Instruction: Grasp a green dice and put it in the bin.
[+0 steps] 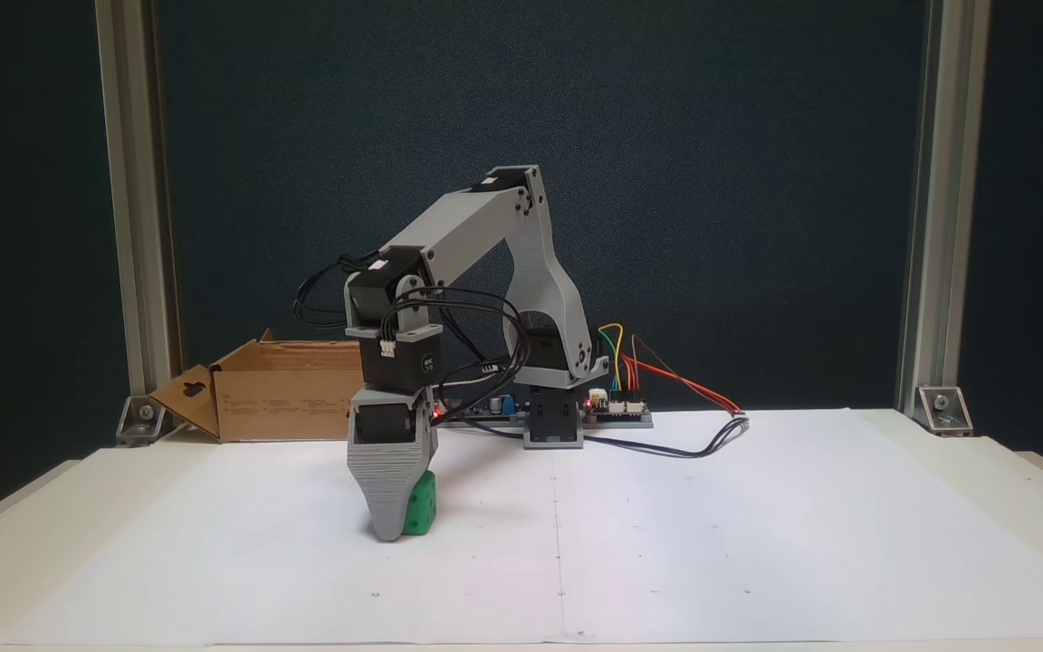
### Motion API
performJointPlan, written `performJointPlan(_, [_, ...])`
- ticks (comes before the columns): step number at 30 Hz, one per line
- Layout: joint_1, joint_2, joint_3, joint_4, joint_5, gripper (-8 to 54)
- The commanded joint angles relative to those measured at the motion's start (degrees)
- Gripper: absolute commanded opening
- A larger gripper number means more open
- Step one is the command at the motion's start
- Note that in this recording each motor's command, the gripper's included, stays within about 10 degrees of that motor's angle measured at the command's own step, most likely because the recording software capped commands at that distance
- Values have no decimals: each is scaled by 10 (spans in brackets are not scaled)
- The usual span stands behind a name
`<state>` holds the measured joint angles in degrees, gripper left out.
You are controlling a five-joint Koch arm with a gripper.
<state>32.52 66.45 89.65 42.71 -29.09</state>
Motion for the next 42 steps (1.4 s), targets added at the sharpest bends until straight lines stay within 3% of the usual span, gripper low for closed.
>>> performJointPlan(1, [0,6,-3,1,-43,221])
performJointPlan(5, [0,6,2,1,-43,120])
performJointPlan(12, [-2,11,1,2,-38,120])
performJointPlan(18, [-11,87,-21,28,-9,120])
performJointPlan(26, [-27,142,-263,280,97,120])
performJointPlan(29, [-13,156,-276,289,109,120])
performJointPlan(42, [277,163,-277,285,108,120])
